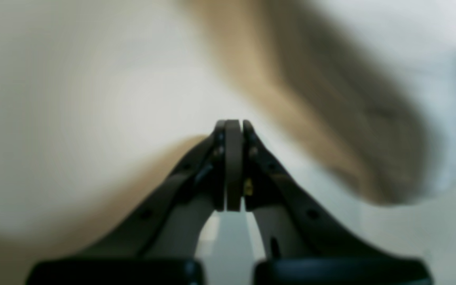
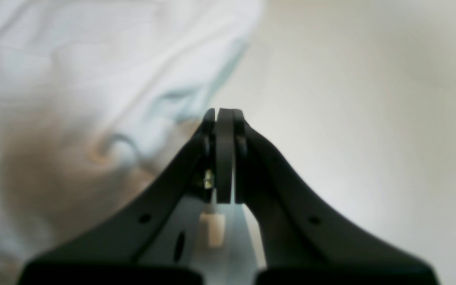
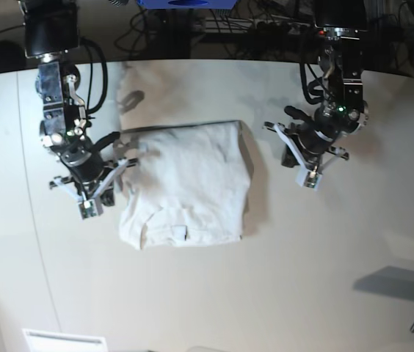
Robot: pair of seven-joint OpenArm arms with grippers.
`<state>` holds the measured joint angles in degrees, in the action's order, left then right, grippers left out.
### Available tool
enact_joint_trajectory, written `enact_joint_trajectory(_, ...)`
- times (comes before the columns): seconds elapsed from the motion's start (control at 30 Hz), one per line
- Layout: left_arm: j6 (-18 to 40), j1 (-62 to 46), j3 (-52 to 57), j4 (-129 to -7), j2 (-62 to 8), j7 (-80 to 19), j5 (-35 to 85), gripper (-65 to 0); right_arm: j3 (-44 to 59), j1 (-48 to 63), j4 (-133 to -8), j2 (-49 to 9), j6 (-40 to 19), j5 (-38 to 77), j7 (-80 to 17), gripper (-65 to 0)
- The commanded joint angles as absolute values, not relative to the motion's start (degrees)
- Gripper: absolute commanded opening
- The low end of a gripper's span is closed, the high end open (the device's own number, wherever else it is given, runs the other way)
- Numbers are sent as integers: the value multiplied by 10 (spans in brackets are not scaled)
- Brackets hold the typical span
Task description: Fold the T-shirt properly
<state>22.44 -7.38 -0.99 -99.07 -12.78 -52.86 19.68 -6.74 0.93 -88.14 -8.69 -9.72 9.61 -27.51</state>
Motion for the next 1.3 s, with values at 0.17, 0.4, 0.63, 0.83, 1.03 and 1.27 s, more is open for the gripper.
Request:
enact_joint_trajectory(0.17,231,-109,1,-1040,-182,-406,204,-650,-105,101,-960,-158,-98,97,-102,-641)
enact_joint_trajectory(0.4,233,-219,6,-978,-225,-72,204,-650,-104,242,-941,-199,-97,57,175,-638)
enact_joint_trajectory(0.63,233,-320,8,-925,-237,185,77,-650,-24,389,-931,-150,-94,-67,374,-640)
enact_joint_trajectory(0.83,233,-415,8,-924,-235,284,60,-650,79,480,-931,-80,-98,-68,489,-640)
enact_joint_trajectory(1.03,232,-476,0,-924,-234,313,54,-650,73,553,-909,-66,-97,-67,499,-640)
enact_joint_trajectory(1.27,232,-493,-58,-825,-218,313,53,-650,-1,557,-766,-26,-94,-66,497,-641)
